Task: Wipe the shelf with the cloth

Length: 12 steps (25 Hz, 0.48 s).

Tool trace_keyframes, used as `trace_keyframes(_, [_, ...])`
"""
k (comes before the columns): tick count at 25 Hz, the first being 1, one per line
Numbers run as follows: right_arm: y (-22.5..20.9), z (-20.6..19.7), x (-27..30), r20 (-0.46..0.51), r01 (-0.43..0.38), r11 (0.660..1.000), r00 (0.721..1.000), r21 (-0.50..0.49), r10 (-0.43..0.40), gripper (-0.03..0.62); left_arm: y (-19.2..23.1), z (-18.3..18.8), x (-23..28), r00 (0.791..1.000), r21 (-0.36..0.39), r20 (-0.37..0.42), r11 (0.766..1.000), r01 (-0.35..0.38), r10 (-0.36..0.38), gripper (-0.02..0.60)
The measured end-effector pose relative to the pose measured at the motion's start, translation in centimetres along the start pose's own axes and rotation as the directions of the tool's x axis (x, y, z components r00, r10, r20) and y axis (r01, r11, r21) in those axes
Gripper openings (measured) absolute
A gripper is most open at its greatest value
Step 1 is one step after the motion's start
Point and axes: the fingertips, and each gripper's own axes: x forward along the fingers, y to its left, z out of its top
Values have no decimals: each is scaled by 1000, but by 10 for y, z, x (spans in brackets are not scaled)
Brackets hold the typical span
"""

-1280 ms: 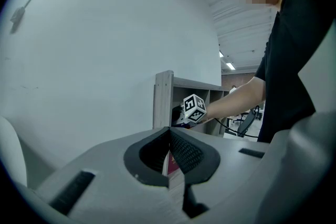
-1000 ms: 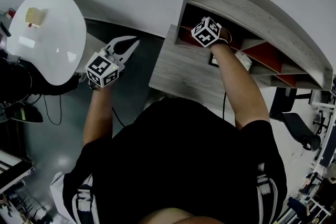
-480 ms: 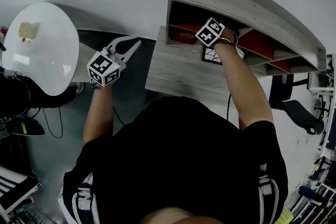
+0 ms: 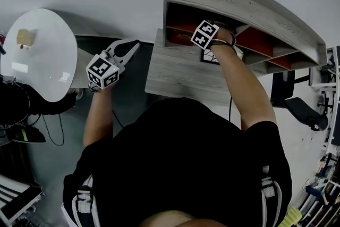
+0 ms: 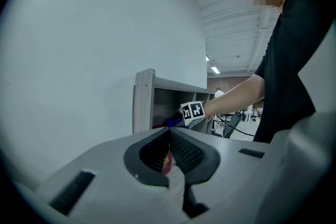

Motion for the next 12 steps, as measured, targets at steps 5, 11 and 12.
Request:
trace_keyframes(5, [1, -7, 0, -15, -5, 1000, 1000, -1, 5, 54, 2, 1, 1, 1000, -1, 5, 1000, -4, 4, 17])
trace_keyframes(11, [1, -13, -1, -31, -15, 1000, 999, 2, 15, 54, 1, 0, 7, 1000, -4, 1, 1000, 3, -3, 17])
trace_keyframes(12, [2, -13, -1, -28, -15, 1000, 999, 3, 15, 54, 1, -1, 7, 1000, -6, 1, 1000, 4, -4, 17])
